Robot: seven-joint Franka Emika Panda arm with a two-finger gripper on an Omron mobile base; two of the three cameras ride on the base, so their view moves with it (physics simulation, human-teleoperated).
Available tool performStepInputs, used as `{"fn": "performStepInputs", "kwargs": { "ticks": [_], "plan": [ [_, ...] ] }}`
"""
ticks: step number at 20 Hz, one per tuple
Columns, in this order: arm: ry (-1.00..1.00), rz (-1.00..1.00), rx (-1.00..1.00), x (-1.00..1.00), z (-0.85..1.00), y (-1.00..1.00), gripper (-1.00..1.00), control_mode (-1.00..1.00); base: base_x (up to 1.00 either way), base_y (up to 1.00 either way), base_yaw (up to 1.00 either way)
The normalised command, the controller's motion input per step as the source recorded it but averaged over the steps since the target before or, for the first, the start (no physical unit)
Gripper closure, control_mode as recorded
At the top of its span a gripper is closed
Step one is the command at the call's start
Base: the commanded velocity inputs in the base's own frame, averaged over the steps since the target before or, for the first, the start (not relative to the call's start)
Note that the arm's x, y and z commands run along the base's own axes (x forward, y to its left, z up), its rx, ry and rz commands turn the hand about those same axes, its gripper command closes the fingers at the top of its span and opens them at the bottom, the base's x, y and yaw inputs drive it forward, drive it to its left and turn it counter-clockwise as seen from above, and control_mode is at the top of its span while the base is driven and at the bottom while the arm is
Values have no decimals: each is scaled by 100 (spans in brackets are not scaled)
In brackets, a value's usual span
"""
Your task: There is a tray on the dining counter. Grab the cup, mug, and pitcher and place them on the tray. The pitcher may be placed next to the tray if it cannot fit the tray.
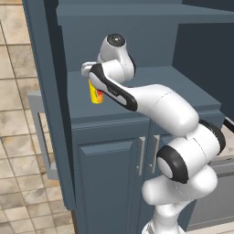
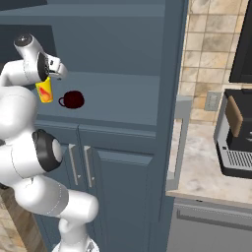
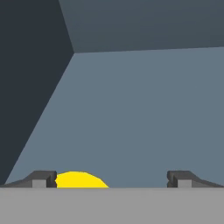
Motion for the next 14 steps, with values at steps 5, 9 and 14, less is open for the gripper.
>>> {"fn": "performStepInputs", "kwargs": {
  "ticks": [5, 9, 14],
  "plan": [
    [1, 0, 0, 0, -3, 0, -100, -100, 0, 0, 0],
    [1, 0, 0, 0, 0, 0, -100, -100, 0, 0, 0],
    [2, 0, 0, -1, -4, 0, -100, -100, 0, 0, 0]
  ]
}}
